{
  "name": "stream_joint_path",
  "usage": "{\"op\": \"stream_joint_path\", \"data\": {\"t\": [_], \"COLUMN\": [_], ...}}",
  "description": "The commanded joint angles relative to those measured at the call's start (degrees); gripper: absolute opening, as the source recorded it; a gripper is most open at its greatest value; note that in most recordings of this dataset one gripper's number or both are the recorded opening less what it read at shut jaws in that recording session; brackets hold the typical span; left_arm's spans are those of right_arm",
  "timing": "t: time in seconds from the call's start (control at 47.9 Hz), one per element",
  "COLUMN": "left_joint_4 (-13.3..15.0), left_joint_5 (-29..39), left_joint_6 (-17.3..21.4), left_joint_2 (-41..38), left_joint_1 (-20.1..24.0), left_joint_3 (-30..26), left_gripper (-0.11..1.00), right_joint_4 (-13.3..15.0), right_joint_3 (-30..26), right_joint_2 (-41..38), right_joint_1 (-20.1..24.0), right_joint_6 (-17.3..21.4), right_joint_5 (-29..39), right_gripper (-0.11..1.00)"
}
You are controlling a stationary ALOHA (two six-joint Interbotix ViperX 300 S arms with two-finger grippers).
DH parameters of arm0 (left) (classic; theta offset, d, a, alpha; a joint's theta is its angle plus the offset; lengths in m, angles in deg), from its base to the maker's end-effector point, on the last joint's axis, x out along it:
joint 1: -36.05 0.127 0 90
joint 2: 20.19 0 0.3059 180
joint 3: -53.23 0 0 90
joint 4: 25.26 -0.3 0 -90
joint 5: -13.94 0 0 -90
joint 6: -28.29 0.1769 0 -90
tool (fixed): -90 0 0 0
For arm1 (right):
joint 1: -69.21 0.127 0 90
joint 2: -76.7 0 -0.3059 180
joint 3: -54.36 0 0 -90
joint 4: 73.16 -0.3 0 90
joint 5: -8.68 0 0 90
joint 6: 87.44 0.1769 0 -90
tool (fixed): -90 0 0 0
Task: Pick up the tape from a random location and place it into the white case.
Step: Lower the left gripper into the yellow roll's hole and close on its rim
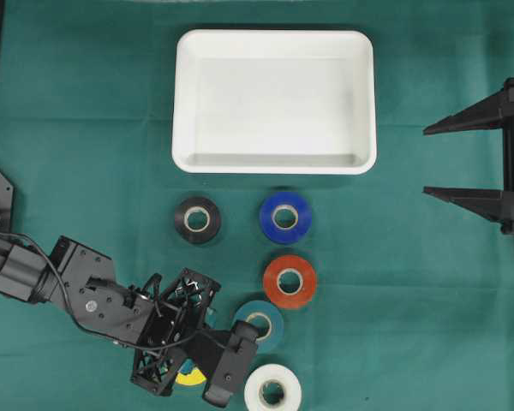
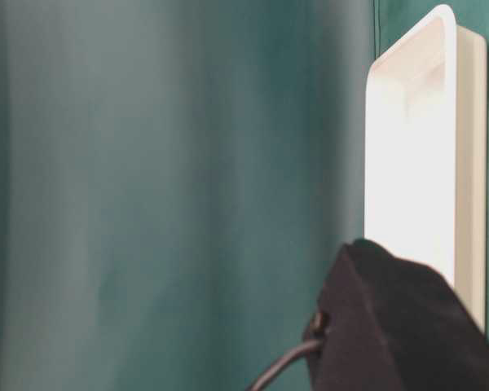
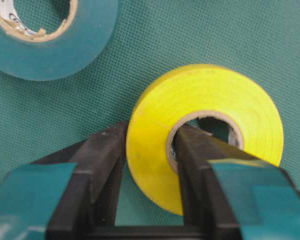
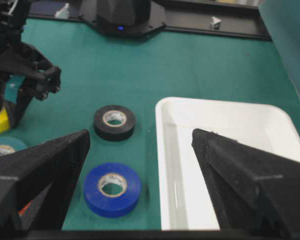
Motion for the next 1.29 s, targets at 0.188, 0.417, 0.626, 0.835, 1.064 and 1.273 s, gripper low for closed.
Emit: {"op": "stream_joint_path", "data": {"t": [0.188, 0.417, 0.626, 0.835, 1.064, 1.273], "left_joint_4": [0.1, 0.3, 0.4, 0.4, 0.4, 0.4], "left_joint_5": [0.1, 0.2, 2.1, 6.3, 13.8, 19.5], "left_joint_6": [0.0, -0.3, -0.3, -0.4, -0.4, -0.4], "left_joint_2": [1.2, 2.1, 5.3, 8.6, 14.1, 17.9], "left_joint_1": [0.3, 0.3, 0.0, -0.2, -0.2, -0.2], "left_joint_3": [-1.1, -1.4, -2.7, -4.6, -6.9, -9.8], "left_gripper": [0.23, 0.23, 0.23, 0.23, 0.23, 0.23], "right_joint_4": [0.0, 0.1, 0.1, 0.0, 0.1, 0.1], "right_joint_3": [-1.7, -1.7, -1.7, -1.6, -1.7, -1.7], "right_joint_2": [-0.4, -0.5, -0.5, -0.5, -0.5, -0.5], "right_joint_1": [0.0, 0.0, 0.0, 0.1, 0.2, 0.3], "right_joint_6": [0.0, 0.0, 0.0, 0.0, 0.0, 0.0], "right_joint_5": [-0.3, -0.3, -0.3, -0.2, 0.6, 0.6], "right_gripper": [0.91, 0.91, 0.91, 0.91, 0.91, 0.91]}}
